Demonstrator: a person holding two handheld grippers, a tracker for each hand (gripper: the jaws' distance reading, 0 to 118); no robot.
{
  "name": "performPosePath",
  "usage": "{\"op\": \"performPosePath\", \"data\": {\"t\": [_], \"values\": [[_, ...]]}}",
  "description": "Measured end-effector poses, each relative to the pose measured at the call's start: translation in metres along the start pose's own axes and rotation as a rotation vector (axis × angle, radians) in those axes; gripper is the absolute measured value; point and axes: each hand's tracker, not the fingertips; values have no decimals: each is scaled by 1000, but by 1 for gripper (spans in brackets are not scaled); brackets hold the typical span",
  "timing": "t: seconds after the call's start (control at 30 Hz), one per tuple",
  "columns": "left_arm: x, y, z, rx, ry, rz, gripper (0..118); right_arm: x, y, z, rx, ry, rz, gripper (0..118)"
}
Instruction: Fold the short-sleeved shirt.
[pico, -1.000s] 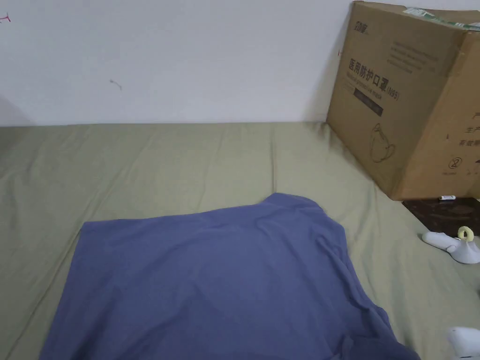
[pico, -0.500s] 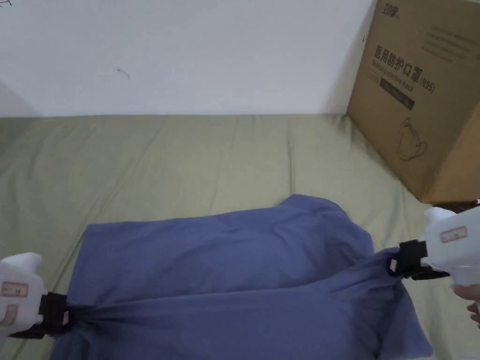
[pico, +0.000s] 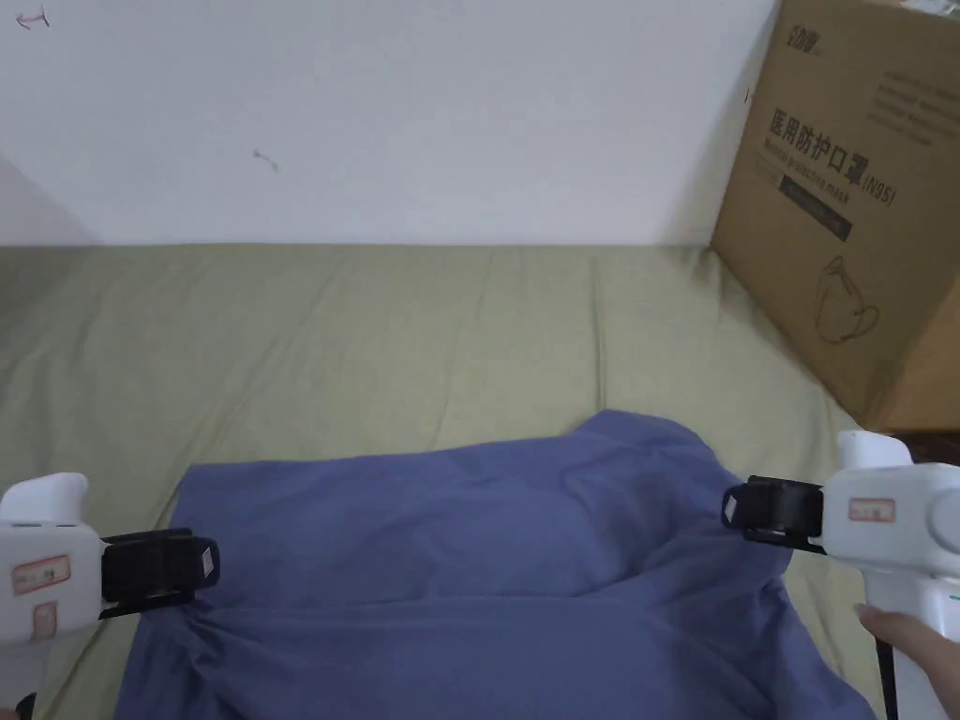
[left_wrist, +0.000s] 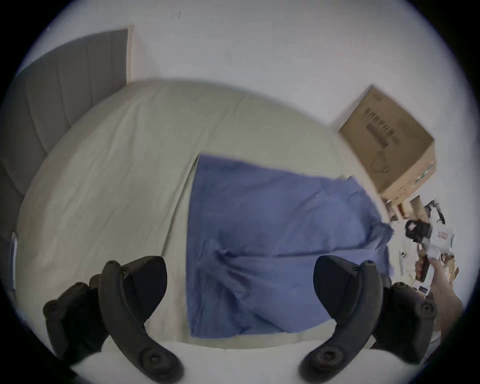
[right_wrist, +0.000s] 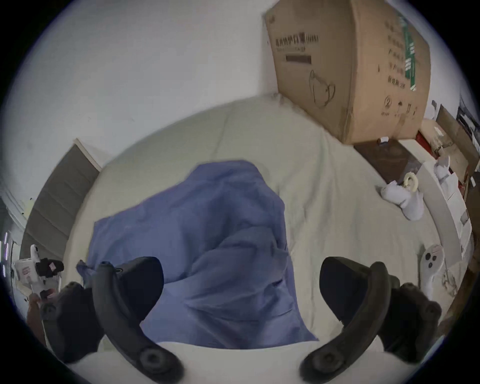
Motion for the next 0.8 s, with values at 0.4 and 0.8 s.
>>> {"op": "performPosePath", "data": {"t": [0.4, 0.8], "values": [[71, -86, 136, 467, 13, -189, 0, -62, -93, 161, 496, 71, 116, 2], [11, -64, 80, -81, 70, -14, 0, -52, -103, 143, 269, 82, 51, 1]]}}
